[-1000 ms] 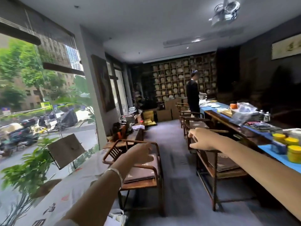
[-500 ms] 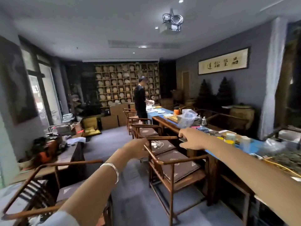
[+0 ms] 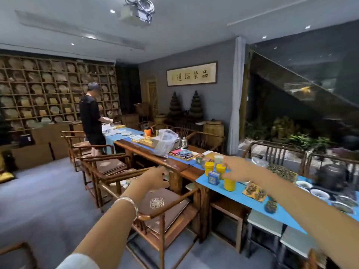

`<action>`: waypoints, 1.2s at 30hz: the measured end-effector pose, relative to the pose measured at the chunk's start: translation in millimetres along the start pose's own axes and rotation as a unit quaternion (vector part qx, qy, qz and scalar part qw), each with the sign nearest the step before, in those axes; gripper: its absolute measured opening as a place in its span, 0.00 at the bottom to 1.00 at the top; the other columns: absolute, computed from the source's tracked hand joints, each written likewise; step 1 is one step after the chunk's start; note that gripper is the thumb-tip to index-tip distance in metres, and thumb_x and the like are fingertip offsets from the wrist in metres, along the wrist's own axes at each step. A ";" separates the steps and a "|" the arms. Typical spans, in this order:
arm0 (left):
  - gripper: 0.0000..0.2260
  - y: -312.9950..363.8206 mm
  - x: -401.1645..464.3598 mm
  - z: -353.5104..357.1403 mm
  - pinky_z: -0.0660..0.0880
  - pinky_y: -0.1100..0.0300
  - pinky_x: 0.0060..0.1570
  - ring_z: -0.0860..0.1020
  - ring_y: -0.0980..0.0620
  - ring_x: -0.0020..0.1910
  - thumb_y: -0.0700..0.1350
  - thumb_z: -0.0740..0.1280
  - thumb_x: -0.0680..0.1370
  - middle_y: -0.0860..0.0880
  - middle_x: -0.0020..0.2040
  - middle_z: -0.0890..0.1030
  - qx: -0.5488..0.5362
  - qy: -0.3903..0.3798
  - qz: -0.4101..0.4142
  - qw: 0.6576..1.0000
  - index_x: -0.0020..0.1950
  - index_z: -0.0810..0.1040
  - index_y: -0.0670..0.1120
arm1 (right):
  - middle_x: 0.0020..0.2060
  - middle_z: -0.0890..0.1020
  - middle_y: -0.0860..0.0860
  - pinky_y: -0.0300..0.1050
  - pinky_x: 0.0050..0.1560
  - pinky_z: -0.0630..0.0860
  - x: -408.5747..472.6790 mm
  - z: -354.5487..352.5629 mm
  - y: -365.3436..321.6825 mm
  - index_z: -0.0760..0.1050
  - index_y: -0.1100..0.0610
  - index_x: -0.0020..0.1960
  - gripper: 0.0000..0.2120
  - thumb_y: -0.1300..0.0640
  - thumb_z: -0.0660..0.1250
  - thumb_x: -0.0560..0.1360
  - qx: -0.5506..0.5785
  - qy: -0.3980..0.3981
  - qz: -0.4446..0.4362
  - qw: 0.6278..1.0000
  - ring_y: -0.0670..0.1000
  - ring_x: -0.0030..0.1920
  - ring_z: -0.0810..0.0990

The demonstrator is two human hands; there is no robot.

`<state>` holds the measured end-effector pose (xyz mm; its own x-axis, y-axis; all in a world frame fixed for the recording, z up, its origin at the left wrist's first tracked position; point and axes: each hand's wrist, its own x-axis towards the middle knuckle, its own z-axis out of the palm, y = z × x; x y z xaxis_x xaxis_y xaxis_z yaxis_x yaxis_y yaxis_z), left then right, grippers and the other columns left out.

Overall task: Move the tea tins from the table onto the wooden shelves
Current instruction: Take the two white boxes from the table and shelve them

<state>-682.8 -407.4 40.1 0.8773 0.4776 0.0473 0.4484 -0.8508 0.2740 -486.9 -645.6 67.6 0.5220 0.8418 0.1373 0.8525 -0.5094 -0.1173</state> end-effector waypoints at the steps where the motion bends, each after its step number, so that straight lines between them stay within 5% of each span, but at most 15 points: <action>1: 0.20 -0.9 15.5 7.8 0.74 0.54 0.55 0.78 0.45 0.58 0.48 0.68 0.74 0.45 0.59 0.80 -0.011 -0.008 0.011 1.000 0.65 0.73 0.45 | 0.55 0.79 0.58 0.52 0.57 0.72 7.1 1.8 10.0 0.75 0.62 0.58 0.18 0.51 0.68 0.75 0.005 0.000 0.012 1.000 0.57 0.57 0.77; 9: 0.20 13.3 157.7 28.4 0.74 0.51 0.59 0.76 0.45 0.60 0.49 0.66 0.75 0.45 0.63 0.78 -0.002 -0.053 0.074 0.996 0.66 0.72 0.46 | 0.58 0.77 0.53 0.43 0.50 0.71 89.4 15.8 103.5 0.71 0.56 0.62 0.20 0.48 0.69 0.74 -0.020 0.010 0.106 0.994 0.54 0.57 0.76; 15: 0.21 33.2 291.4 31.3 0.75 0.51 0.57 0.76 0.43 0.59 0.47 0.66 0.75 0.44 0.60 0.78 0.017 -0.045 0.108 0.993 0.67 0.71 0.45 | 0.45 0.77 0.48 0.39 0.38 0.67 185.3 28.1 191.5 0.74 0.55 0.60 0.19 0.47 0.69 0.73 -0.004 0.048 0.141 0.989 0.49 0.45 0.74; 24: 0.20 58.6 475.3 65.0 0.70 0.57 0.51 0.75 0.42 0.61 0.47 0.66 0.77 0.44 0.64 0.76 0.068 -0.067 0.143 0.985 0.68 0.69 0.46 | 0.55 0.79 0.53 0.46 0.52 0.75 325.4 50.9 293.7 0.72 0.55 0.60 0.20 0.46 0.68 0.73 0.010 0.010 0.154 0.988 0.53 0.52 0.77; 36: 0.21 56.8 737.3 145.1 0.75 0.52 0.56 0.77 0.43 0.59 0.48 0.66 0.75 0.44 0.61 0.79 0.025 -0.133 0.181 0.974 0.67 0.70 0.48 | 0.61 0.76 0.52 0.43 0.53 0.73 486.8 135.3 414.4 0.70 0.52 0.64 0.22 0.44 0.67 0.73 0.051 -0.038 0.249 0.966 0.51 0.56 0.75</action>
<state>14.3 -135.3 -48.9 0.9897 0.0766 -0.1208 0.1038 -0.9657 0.2380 116.6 -422.8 -47.3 0.8598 0.5096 -0.0326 0.4872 -0.8377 -0.2467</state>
